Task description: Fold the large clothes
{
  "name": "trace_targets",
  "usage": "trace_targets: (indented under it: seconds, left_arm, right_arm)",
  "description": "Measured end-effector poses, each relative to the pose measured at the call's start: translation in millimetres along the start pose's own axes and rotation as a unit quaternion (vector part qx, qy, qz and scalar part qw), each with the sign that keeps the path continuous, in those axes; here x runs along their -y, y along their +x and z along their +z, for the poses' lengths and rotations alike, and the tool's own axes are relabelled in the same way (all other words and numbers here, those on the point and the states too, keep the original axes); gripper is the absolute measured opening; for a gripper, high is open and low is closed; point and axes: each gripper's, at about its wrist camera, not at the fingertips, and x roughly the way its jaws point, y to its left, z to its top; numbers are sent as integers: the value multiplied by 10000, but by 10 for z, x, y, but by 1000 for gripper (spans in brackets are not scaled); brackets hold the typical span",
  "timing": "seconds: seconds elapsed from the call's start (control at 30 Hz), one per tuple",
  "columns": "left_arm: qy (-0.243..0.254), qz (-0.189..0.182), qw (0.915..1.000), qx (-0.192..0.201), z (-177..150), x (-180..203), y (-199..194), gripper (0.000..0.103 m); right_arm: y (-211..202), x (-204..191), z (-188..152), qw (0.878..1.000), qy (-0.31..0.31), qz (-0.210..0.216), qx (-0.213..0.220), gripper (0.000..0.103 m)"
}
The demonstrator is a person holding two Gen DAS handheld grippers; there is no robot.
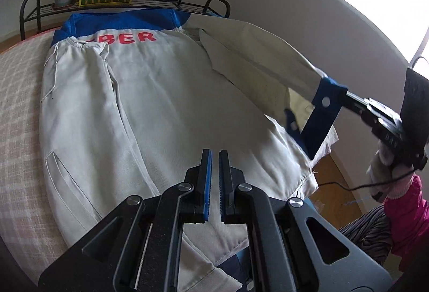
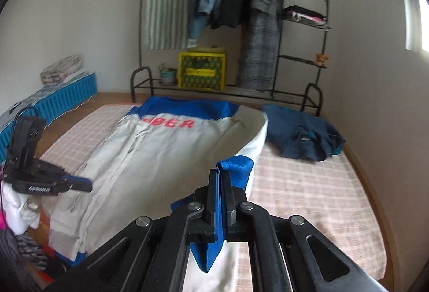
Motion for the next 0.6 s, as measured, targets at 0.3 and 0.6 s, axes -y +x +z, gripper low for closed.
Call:
trace_targets:
  seconds: [0.3, 0.6]
  left_arm:
    - [-947, -36, 9955, -33, 28, -347, 49, 39]
    - [-1318, -617, 9865, -747, -167, -262, 418, 50]
  right_arm:
    - [578, -1094, -550, 9778, -1447, 1180, -956, 0]
    - [282, -574, -628, 9591, -368, 2653, -913, 39]
